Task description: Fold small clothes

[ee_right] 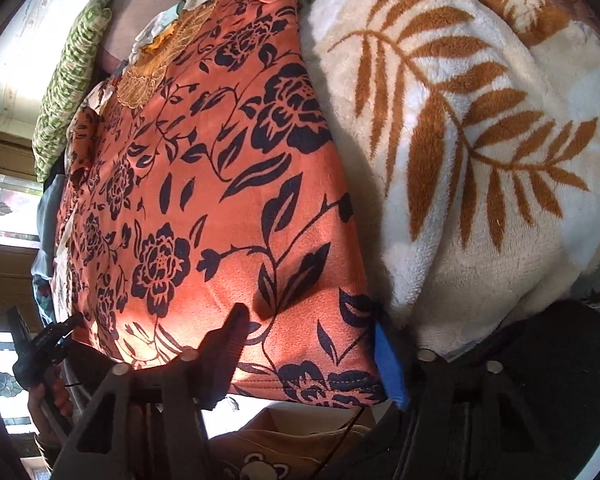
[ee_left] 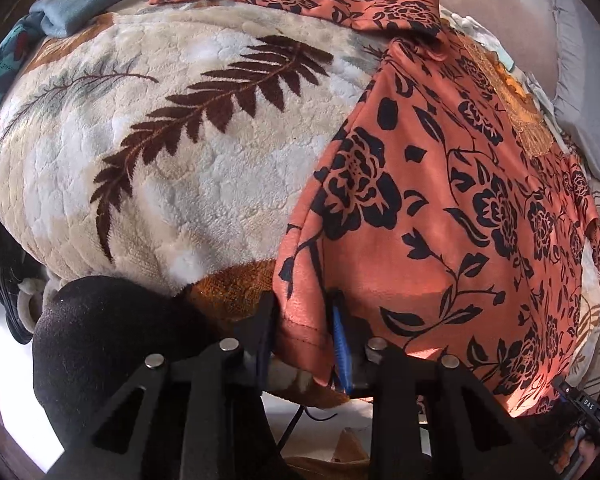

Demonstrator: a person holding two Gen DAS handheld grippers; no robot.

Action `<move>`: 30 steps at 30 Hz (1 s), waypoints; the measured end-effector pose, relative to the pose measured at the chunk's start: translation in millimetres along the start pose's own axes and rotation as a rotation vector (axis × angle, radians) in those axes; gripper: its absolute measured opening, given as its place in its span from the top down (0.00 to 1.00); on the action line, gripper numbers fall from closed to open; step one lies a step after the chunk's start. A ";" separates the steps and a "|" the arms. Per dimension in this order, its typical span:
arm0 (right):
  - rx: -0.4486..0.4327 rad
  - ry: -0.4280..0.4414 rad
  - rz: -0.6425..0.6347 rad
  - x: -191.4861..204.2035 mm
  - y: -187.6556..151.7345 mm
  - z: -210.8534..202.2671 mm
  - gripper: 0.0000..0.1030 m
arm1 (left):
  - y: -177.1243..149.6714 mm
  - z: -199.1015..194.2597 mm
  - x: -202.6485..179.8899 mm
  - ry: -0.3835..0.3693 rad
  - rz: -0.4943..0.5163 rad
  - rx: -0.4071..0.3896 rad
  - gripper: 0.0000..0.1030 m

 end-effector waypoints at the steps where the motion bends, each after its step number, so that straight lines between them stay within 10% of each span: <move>1: 0.000 -0.007 -0.003 -1.9 -0.5 -1.5 0.76 | 0.3 -2.0 1.6 -0.007 0.000 -0.001 0.86; 4: 0.002 0.003 -0.017 -5.1 -2.1 -6.6 0.91 | -0.6 -16.7 1.2 -0.016 0.005 -0.034 0.91; 12: -0.084 -0.156 -0.231 26.0 -1.3 -64.3 0.94 | -37.4 -95.9 -15.1 -0.025 0.056 -0.202 0.92; 20: 0.069 -0.243 -0.177 -4.4 -13.3 -25.5 0.92 | -35.8 -58.1 3.2 0.077 -0.024 -0.101 0.90; 25: -0.105 -0.108 -0.148 9.8 -1.1 -63.5 0.89 | -9.4 -106.7 -30.6 0.024 0.067 -0.323 0.33; 27: -0.146 -0.013 -0.155 22.0 8.2 -74.7 0.76 | -1.1 -112.4 -55.2 -0.003 0.132 -0.371 0.33; 30: -0.160 0.062 -0.156 38.6 16.6 -66.0 0.21 | 5.6 -92.8 -90.1 -0.024 0.214 -0.360 0.33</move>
Point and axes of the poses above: each gripper's, at about its wrist camera, not at the fingertips, and z roughly the way its jaws point, x to its left, y to its top, the point moved 3 cm from there along z, roughly the way its jaws point, and after that the axes turned 3 degrees about x, right-handed, at the moved point
